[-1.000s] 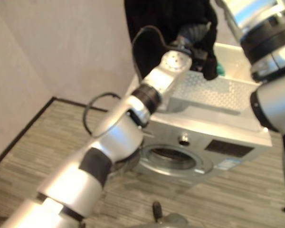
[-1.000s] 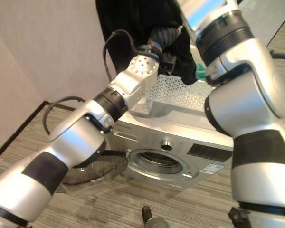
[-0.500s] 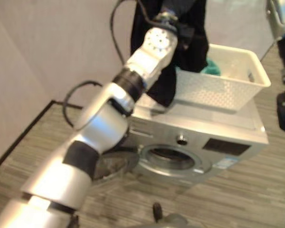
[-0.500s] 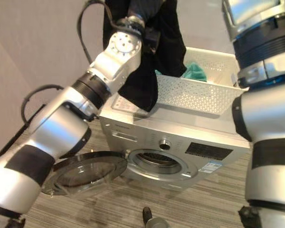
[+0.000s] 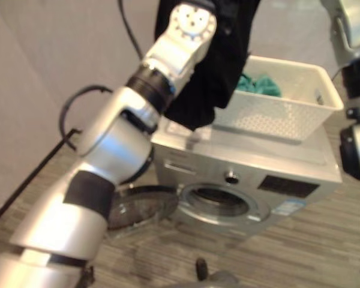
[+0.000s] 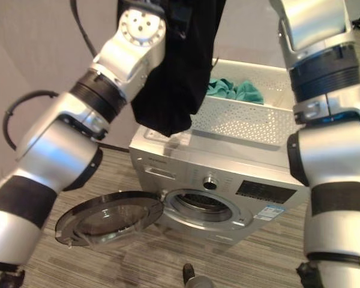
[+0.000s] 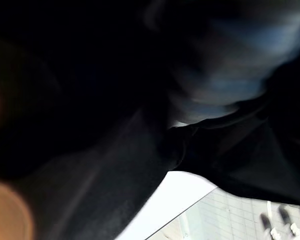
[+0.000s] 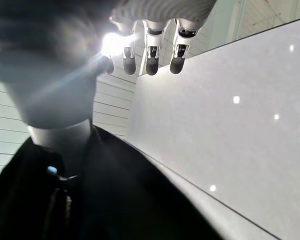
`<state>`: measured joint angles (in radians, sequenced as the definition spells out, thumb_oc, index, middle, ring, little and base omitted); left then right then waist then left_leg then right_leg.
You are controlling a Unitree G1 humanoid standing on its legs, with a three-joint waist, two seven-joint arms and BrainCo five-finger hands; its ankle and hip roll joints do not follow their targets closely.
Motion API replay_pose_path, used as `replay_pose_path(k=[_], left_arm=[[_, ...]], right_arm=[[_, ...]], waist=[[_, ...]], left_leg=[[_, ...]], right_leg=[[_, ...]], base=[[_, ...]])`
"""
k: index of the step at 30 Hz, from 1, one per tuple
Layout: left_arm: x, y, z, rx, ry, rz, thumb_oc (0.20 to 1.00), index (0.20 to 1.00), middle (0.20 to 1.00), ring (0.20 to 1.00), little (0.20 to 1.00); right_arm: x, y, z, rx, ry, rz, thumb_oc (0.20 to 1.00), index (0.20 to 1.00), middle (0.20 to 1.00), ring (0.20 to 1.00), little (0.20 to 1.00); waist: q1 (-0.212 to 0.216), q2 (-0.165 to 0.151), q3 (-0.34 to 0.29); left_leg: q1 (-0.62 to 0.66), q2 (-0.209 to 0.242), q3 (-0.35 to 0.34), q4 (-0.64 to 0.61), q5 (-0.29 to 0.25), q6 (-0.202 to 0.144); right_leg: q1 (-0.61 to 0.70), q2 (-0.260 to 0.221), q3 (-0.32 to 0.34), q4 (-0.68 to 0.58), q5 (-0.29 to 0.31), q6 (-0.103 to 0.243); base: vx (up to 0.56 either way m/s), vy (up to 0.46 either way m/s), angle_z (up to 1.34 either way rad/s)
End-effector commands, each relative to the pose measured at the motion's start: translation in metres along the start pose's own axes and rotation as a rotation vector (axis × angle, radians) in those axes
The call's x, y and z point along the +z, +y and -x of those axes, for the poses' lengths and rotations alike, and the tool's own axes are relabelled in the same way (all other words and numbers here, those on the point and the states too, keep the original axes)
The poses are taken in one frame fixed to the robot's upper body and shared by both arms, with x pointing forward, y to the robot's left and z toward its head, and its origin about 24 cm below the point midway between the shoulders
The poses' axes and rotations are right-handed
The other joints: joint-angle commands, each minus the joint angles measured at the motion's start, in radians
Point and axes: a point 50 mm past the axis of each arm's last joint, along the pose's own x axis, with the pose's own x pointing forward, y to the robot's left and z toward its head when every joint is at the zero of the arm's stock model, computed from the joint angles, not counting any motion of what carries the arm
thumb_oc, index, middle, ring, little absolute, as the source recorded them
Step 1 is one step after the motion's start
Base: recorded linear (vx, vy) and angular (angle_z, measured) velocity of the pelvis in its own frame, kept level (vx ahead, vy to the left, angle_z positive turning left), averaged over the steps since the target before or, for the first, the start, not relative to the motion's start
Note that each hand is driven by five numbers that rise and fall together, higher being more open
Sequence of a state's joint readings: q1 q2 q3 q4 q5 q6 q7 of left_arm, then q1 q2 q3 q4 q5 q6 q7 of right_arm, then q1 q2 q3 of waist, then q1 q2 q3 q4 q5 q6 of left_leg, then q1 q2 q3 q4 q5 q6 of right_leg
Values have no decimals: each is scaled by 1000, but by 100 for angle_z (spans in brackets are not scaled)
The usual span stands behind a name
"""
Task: Grab the laundry basket,head to the washer,open it,put in the laundry and shut it.
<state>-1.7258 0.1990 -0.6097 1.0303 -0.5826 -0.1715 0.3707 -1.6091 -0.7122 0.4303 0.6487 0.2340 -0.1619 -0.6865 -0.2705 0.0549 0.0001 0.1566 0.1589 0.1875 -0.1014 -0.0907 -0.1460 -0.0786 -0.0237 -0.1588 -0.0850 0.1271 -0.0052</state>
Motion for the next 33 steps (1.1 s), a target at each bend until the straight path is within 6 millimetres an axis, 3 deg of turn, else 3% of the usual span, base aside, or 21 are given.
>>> replay_pose_path(k=[1,12,16,19,21,23,25,30,31,32,33], left_arm=[[76,25,-20,74,-253,-76,200,200,200,200,200],[102,76,-27,170,-298,-161,200,200,200,200,200],[108,106,-23,219,-324,-214,200,200,200,200,200],[104,116,-19,228,-326,-233,200,200,200,200,200],[102,120,-17,229,-332,-235,200,200,200,200,200],[93,124,-10,214,-340,-225,200,200,200,200,200],[79,128,4,173,-362,-219,200,200,200,200,200],[59,135,28,126,-381,-249,200,200,200,200,200],[54,137,32,118,-376,-266,200,200,200,200,200],[54,155,42,132,-382,-328,200,200,200,200,200],[54,155,43,132,-382,-325,200,200,200,200,200]], right_arm=[[-11,-34,-11,-66,-18,89,1000,1000,1000,1000,1000],[-57,-42,35,39,84,125,1000,1000,1000,1000,1000],[-85,-53,94,169,140,190,1000,1000,1000,1000,1000],[-96,-70,143,258,193,232,1000,1000,1000,1000,1000],[-98,-80,158,291,206,266,1000,1000,1000,1000,1000],[-99,-104,191,362,251,342,1000,1000,1000,1000,1000],[-86,-131,225,475,265,422,1000,1000,1000,1000,1000],[-56,-175,257,567,301,548,1000,1000,1000,1000,1000],[-50,-185,261,592,303,600,1000,1000,1000,1000,1000],[-36,-201,255,614,247,712,1000,1000,1000,1000,1000],[-35,-201,255,615,248,715,1000,1000,1000,1000,1000]], waist=[[38,85,-109],[59,87,-119],[69,86,-114],[69,78,-113],[70,72,-113],[69,61,-114],[62,40,-106],[49,13,-112],[41,7,-114],[24,0,-112],[26,-1,-114]], left_leg=[[76,114,73,23,206,-17],[74,111,64,26,201,-14],[71,109,58,24,196,-10],[67,107,53,22,185,-5],[65,106,52,22,180,-4],[64,106,47,22,171,0],[62,103,46,21,152,6],[57,97,44,23,131,11],[58,97,48,23,122,11],[65,97,57,28,103,13],[61,95,57,29,107,14]], right_leg=[[-13,-38,-26,168,-160,108],[-2,-48,-41,164,-155,115],[2,-56,-58,164,-153,118],[4,-61,-69,162,-151,121],[4,-64,-73,161,-150,123],[8,-70,-84,159,-148,126],[11,-76,-91,159,-146,129],[14,-85,-98,153,-139,139],[13,-87,-99,150,-134,143],[11,-89,-94,151,-133,151],[9,-91,-94,150,-127,149]], base=[[-1,15,4],[-2,8,2],[-13,35,9],[-16,28,17],[-15,21,16],[-28,27,17],[-36,20,17],[-35,23,16],[-43,61,18],[-47,51,4],[-44,89,-11]])
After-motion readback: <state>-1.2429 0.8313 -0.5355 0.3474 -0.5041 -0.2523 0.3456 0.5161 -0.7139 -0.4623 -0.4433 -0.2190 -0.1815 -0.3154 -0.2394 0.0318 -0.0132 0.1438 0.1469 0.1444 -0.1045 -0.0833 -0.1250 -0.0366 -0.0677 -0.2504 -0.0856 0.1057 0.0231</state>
